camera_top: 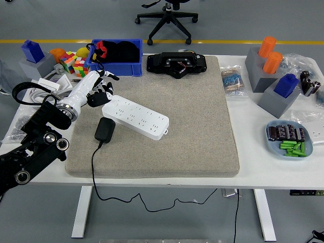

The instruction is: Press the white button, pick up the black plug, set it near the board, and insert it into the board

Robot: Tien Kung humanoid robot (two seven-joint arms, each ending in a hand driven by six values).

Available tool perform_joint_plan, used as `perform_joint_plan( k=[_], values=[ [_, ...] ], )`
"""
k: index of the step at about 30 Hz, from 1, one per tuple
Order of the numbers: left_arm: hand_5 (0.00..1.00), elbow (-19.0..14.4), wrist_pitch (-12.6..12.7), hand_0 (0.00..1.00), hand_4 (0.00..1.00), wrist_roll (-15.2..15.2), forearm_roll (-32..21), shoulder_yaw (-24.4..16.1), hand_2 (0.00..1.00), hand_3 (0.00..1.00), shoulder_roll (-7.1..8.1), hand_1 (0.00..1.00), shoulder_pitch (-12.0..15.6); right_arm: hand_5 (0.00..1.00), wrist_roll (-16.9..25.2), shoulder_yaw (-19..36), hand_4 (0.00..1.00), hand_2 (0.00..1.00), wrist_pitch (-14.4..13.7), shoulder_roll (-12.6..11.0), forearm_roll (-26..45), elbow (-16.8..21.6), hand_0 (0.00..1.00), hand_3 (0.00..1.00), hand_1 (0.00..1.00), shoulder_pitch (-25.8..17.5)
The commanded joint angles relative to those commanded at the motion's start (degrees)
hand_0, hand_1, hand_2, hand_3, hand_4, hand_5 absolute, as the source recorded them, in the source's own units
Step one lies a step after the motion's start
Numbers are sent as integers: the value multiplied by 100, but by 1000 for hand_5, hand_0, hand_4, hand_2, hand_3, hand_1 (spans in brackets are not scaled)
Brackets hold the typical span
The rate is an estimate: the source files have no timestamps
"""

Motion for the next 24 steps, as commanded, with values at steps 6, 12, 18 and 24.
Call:
perform_joint_plan(
  k=[6,12,18,24],
  values=[
    [2,167,-143,2,2,158,-6,435,99,652,16,2,-311,398,-2,-23,659,604,2,-14,8,0,630,586,606,3],
    [2,409,-472,2,2,560,-128,1064,94,636,53,2,-694,398,-5,-38,659,604,-2,-40,9,0,630,586,606,3],
    [2,719,-596,2,2,759,-135,1549,92,635,13,2,-1030,399,-10,-46,659,604,-4,-50,21,0,629,586,606,7],
    [2,1091,-595,2,2,795,-130,1803,91,635,-129,2,-1230,399,-11,-76,658,604,-4,-52,33,0,630,586,606,8]
  ],
)
